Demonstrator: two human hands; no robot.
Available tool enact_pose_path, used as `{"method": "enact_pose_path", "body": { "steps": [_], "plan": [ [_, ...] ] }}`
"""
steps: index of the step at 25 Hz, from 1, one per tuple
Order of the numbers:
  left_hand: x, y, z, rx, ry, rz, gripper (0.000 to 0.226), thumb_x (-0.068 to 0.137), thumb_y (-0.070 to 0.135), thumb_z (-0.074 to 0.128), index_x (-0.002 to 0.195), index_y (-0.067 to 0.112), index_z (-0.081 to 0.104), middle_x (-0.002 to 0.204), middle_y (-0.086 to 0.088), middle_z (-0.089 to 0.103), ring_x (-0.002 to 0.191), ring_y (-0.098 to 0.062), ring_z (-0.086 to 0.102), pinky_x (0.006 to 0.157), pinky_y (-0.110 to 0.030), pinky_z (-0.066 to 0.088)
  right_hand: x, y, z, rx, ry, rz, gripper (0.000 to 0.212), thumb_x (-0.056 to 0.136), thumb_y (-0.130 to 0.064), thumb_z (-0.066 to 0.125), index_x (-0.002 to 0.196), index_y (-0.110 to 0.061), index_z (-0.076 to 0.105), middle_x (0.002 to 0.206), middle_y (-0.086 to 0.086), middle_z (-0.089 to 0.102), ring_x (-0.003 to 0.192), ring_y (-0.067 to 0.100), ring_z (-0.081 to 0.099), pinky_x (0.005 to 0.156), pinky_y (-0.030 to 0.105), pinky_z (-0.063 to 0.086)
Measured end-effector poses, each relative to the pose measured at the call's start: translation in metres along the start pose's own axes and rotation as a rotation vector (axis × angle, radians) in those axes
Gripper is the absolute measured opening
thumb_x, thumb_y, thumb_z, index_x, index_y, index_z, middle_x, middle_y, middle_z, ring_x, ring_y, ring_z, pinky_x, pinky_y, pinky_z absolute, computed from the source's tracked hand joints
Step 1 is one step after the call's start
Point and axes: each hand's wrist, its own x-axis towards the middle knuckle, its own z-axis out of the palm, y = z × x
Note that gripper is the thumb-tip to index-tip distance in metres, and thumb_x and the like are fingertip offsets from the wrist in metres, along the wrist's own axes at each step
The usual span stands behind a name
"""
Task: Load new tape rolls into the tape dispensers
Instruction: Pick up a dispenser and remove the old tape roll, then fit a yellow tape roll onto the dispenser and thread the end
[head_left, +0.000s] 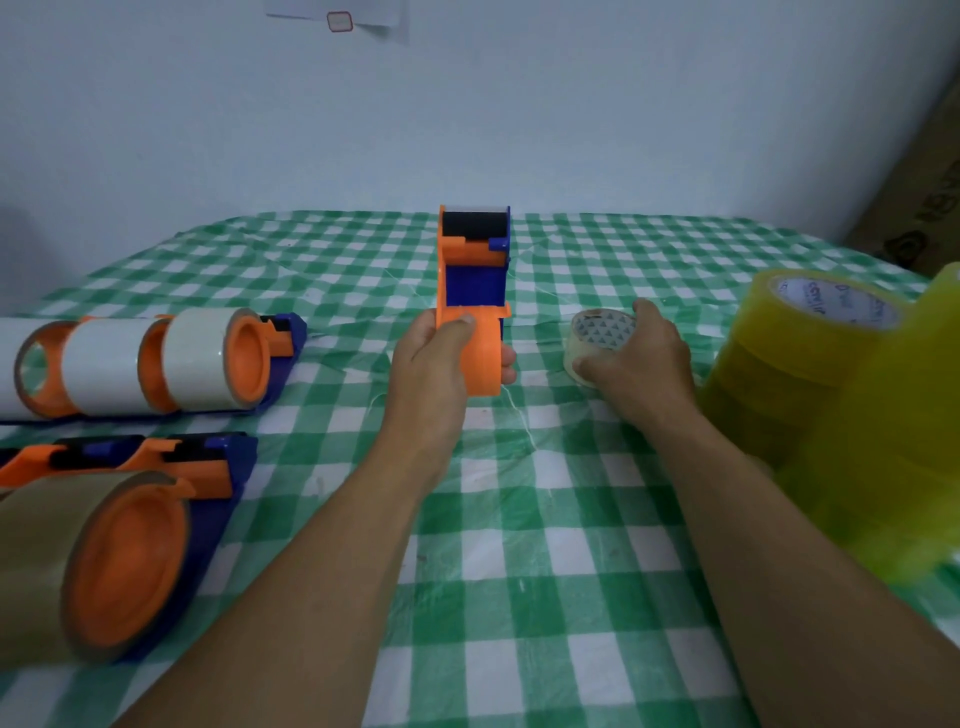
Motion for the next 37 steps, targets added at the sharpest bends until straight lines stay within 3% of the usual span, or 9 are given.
{"method": "enact_pose_path", "body": {
  "steps": [4, 8, 13, 16, 18, 23, 27, 32, 37],
  "plan": [
    [-0.002, 0.002, 0.001, 0.006, -0.011, -0.005, 0.019, 0.105, 0.017, 0.043, 0.108, 0.01, 0.061, 0.072, -0.008, 0.072, 0.065, -0.02, 0.068, 0.066, -0.03, 0.059, -0.005, -0.007, -0.002, -0.065, 0.02, -0.018, 0.087, 0.082, -0.023, 0.081, 0.152, -0.013, 0.031, 0.157, 0.013, 0.03, 0.143, 0.033, 0.03, 0.108, 0.048, 0.043],
    [-0.003, 0.008, 0.004, -0.04, 0.014, -0.026, 0.025, 0.106, 0.02, 0.04, 0.109, 0.008, 0.062, 0.076, -0.011, 0.072, 0.067, -0.022, 0.069, 0.071, -0.034, 0.058, -0.015, -0.026, -0.011, -0.073, 0.044, -0.115, 0.073, 0.088, -0.025, 0.074, 0.148, -0.01, 0.035, 0.161, 0.014, 0.023, 0.148, 0.031, 0.023, 0.113, 0.045, 0.036],
    [-0.02, 0.023, 0.012, -0.022, -0.012, 0.003, 0.023, 0.105, 0.014, 0.041, 0.11, 0.008, 0.062, 0.077, -0.012, 0.074, 0.067, -0.022, 0.071, 0.069, -0.031, 0.059, -0.031, -0.051, -0.052, -0.103, 0.011, -0.207, 0.058, 0.091, -0.027, 0.069, 0.138, -0.007, 0.044, 0.155, 0.014, 0.032, 0.142, 0.031, 0.031, 0.108, 0.038, 0.034],
    [-0.028, 0.033, 0.018, -0.017, -0.034, 0.032, 0.025, 0.104, 0.017, 0.041, 0.115, 0.006, 0.061, 0.084, -0.014, 0.076, 0.075, -0.027, 0.074, 0.079, -0.041, 0.059, -0.037, -0.067, -0.086, -0.206, -0.024, -0.259, 0.056, 0.091, -0.032, 0.067, 0.136, -0.008, 0.044, 0.148, 0.015, 0.035, 0.137, 0.032, 0.033, 0.103, 0.038, 0.035],
    [-0.032, 0.043, 0.026, -0.014, -0.035, 0.049, 0.025, 0.104, 0.017, 0.041, 0.115, 0.004, 0.061, 0.084, -0.015, 0.077, 0.079, -0.029, 0.075, 0.084, -0.044, 0.058, -0.041, -0.078, -0.109, -0.297, -0.036, -0.294, 0.047, 0.092, -0.032, 0.065, 0.129, -0.01, 0.047, 0.137, 0.014, 0.04, 0.128, 0.032, 0.036, 0.091, 0.035, 0.034],
    [-0.047, 0.064, 0.043, -0.014, -0.072, 0.077, 0.022, 0.105, 0.016, 0.041, 0.108, 0.009, 0.062, 0.081, -0.012, 0.076, 0.073, -0.026, 0.073, 0.082, -0.043, 0.058, -0.053, -0.083, -0.161, -0.555, 0.011, -0.278, 0.017, 0.092, -0.014, 0.056, 0.101, -0.014, 0.042, 0.113, 0.012, 0.039, 0.105, 0.031, 0.039, 0.078, 0.037, 0.032],
    [-0.054, 0.07, 0.051, -0.022, -0.084, 0.074, 0.022, 0.104, 0.016, 0.041, 0.106, 0.01, 0.062, 0.08, -0.013, 0.075, 0.071, -0.026, 0.072, 0.081, -0.045, 0.057, -0.059, -0.078, -0.185, -0.755, 0.078, -0.267, 0.016, 0.09, -0.004, 0.051, 0.097, -0.014, 0.042, 0.104, 0.009, 0.036, 0.104, 0.032, 0.039, 0.078, 0.043, 0.035],
    [-0.059, 0.072, 0.051, -0.008, -0.089, 0.063, 0.025, 0.104, 0.017, 0.042, 0.115, 0.004, 0.06, 0.082, -0.015, 0.075, 0.07, -0.026, 0.072, 0.081, -0.045, 0.058, -0.051, -0.063, -0.19, -0.851, 0.007, -0.222, 0.019, 0.097, -0.016, 0.059, 0.1, -0.014, 0.04, 0.11, 0.011, 0.041, 0.113, 0.037, 0.047, 0.077, 0.042, 0.034],
    [-0.06, 0.077, 0.045, 0.008, -0.09, 0.052, 0.027, 0.104, 0.018, 0.042, 0.117, 0.002, 0.06, 0.081, -0.013, 0.075, 0.069, -0.023, 0.072, 0.077, -0.04, 0.059, -0.042, -0.05, -0.186, -0.802, -0.025, -0.249, 0.019, 0.098, -0.013, 0.058, 0.092, -0.014, 0.04, 0.101, 0.01, 0.04, 0.094, 0.034, 0.049, 0.075, 0.041, 0.04]
  ]
}}
